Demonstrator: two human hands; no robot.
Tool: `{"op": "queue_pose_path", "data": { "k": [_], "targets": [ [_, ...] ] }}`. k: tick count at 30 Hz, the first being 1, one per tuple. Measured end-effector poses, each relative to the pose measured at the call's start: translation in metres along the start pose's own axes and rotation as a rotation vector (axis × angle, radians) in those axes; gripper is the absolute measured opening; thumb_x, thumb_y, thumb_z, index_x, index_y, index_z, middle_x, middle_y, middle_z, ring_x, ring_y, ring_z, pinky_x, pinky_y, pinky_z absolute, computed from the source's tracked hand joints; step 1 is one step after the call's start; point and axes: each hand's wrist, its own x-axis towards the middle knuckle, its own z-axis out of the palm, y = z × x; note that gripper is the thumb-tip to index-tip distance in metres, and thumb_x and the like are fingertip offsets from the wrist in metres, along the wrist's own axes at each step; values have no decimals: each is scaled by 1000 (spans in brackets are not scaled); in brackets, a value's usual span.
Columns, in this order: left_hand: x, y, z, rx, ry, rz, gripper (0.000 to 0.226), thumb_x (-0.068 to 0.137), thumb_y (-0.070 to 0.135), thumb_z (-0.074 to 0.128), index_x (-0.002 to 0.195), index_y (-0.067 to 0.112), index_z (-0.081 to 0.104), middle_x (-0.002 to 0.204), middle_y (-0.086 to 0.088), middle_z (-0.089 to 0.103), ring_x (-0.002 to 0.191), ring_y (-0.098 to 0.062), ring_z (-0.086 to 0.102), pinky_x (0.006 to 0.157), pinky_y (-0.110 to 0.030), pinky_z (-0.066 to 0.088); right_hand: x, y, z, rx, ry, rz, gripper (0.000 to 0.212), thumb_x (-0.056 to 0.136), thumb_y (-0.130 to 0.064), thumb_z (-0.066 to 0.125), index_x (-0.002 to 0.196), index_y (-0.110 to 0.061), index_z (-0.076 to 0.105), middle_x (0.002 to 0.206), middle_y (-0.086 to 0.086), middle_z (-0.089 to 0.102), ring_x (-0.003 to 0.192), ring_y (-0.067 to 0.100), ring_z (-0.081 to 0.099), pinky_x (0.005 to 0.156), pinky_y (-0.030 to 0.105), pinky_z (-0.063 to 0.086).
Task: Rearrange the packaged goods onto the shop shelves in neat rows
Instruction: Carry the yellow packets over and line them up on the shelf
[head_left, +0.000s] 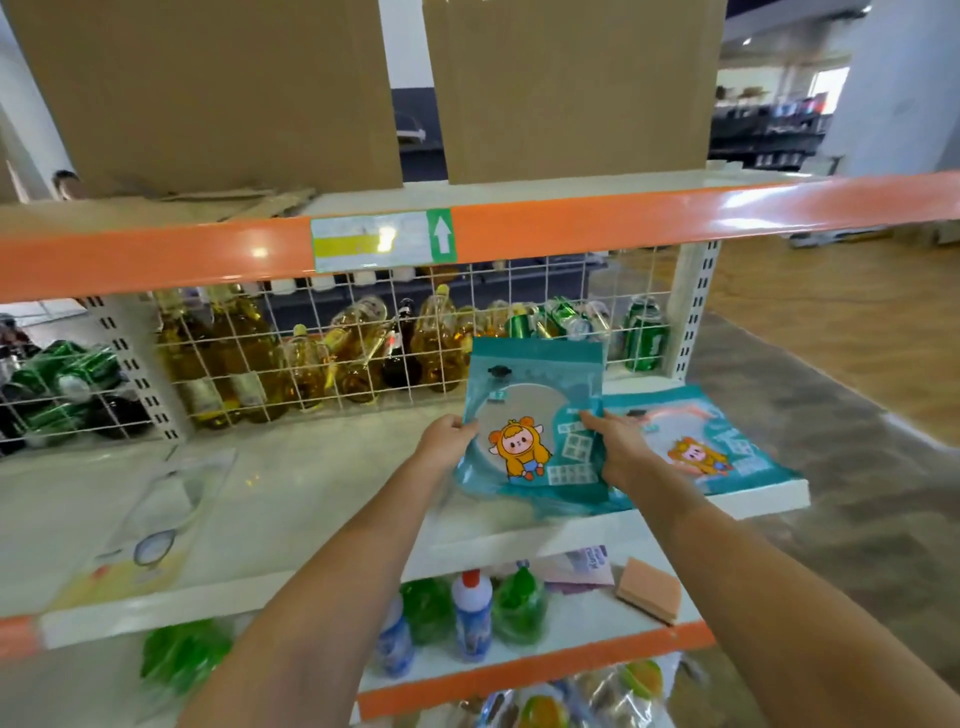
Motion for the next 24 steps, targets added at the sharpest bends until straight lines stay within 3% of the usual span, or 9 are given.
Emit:
{"op": "queue_pose_path", "data": {
  "k": [4, 8, 11, 14, 16, 18, 21, 24],
  "targets": [
    [3, -4, -9, -177, 34, -129, 32, 96, 28, 53, 118, 5, 59, 113, -10, 64, 102, -28, 60, 94, -41, 49, 14, -7, 11, -75, -92, 46, 8, 96, -9, 50, 89, -5, 50, 79, 11, 59, 70, 23, 58, 64, 39, 49],
    [5, -2, -18, -284, 112, -181, 32, 97, 24, 53, 120, 2, 58, 112, -14, 62, 102, -28, 58, 92, -42, 46, 30, -21, 17, -346, -158, -23, 15, 96, -20, 51, 101, -7, 57, 86, 7, 62, 74, 20, 60, 62, 31, 49],
    [4, -11, -25, -258, 191, -204, 31, 96, 23, 55, 118, 2, 60, 115, -15, 63, 106, -31, 59, 94, -43, 47, 39, -27, 12, -453, -118, -71, 21, 98, -20, 47, 113, -8, 55, 103, 6, 62, 90, 23, 59, 73, 32, 49],
    [4, -28, -31, -233, 249, -226, 24, 96, 18, 55, 109, 0, 62, 109, -19, 64, 93, -26, 58, 89, -41, 48, 49, -24, -1, -707, -14, -173, 29, 98, -17, 42, 123, -5, 53, 118, 14, 62, 103, 31, 60, 81, 38, 49],
    [3, -38, -32, -233, 275, -262, 28, 96, 14, 54, 114, -6, 61, 104, -19, 63, 89, -25, 57, 85, -40, 48, 50, -20, -9, -936, 17, -259, 31, 97, -15, 39, 118, -1, 56, 100, 20, 64, 89, 31, 63, 67, 32, 46],
    [1, -45, -32, -251, 296, -301, 29, 96, 12, 53, 117, -8, 59, 106, -21, 62, 88, -26, 56, 79, -37, 46, 46, -17, -13, -1147, 42, -302, 33, 97, -18, 34, 114, -4, 59, 83, 13, 60, 66, 21, 53, 56, 25, 34],
    [0, -52, -31, -257, 312, -348, 30, 96, 13, 53, 117, -7, 59, 109, -22, 62, 88, -27, 55, 81, -37, 46, 41, -11, -16, -1307, 32, -372, 34, 100, -19, 30, 120, -10, 56, 109, 14, 63, 83, 23, 54, 66, 25, 36],
    [3, -58, -33, -230, 334, -380, 31, 95, 15, 56, 117, -6, 60, 116, -23, 63, 99, -34, 61, 90, -41, 49, 43, -4, -19, -1331, -8, -413, 35, 101, -20, 31, 127, -11, 52, 119, 12, 61, 91, 21, 54, 69, 24, 39]
  ]
}}
